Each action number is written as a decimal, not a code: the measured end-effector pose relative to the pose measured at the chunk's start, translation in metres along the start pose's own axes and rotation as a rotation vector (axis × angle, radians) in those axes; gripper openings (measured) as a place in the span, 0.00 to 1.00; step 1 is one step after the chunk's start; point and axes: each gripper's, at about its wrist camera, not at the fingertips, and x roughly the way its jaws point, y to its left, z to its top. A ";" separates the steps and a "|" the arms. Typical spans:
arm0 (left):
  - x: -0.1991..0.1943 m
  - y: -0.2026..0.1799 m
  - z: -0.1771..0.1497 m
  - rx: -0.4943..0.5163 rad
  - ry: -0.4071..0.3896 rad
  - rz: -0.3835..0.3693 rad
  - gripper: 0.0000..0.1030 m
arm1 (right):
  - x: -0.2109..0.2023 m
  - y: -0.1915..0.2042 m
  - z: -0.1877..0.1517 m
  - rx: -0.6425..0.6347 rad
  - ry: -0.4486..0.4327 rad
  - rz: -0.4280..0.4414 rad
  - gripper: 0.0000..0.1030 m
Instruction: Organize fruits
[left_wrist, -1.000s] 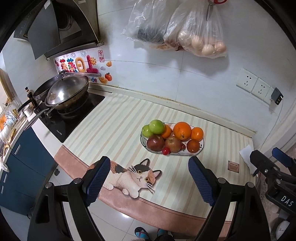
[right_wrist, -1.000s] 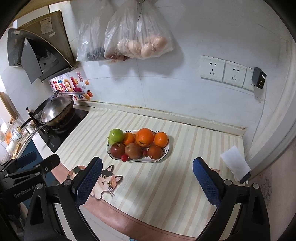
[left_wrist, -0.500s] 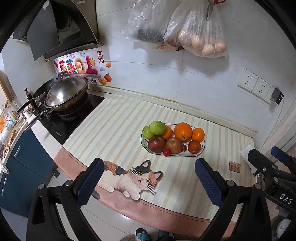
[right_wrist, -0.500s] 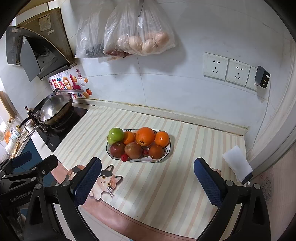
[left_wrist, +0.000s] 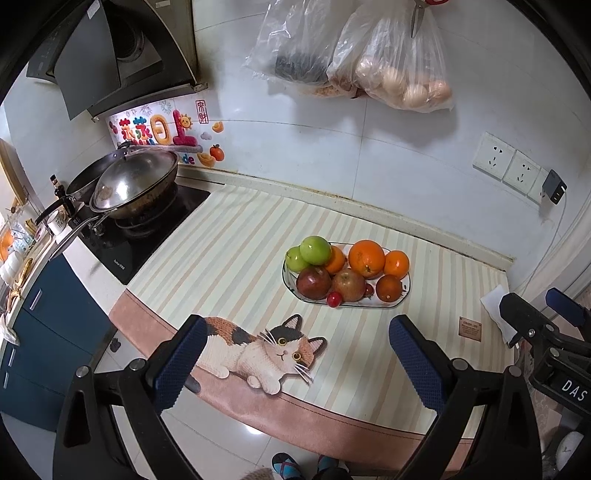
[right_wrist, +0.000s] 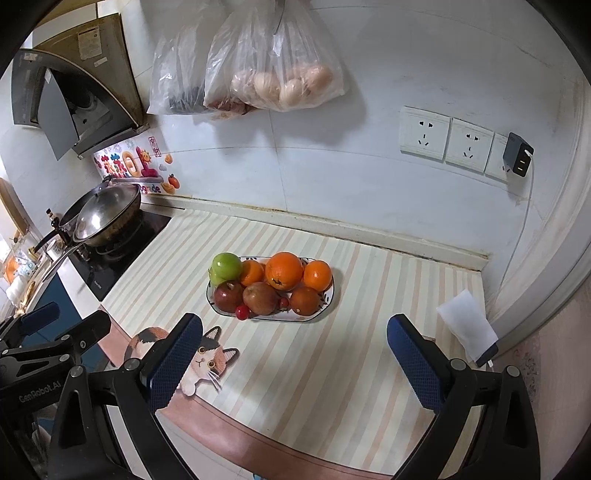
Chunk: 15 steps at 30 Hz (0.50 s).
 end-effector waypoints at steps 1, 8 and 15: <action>0.000 0.000 0.000 0.000 -0.001 0.002 0.98 | 0.000 0.000 0.000 0.000 0.000 0.000 0.99; -0.005 -0.001 -0.002 -0.003 -0.017 0.005 0.98 | -0.003 -0.002 0.000 -0.003 -0.009 -0.008 1.00; -0.006 -0.001 -0.002 -0.002 -0.019 0.004 0.98 | -0.004 -0.001 0.000 -0.004 -0.007 -0.005 1.00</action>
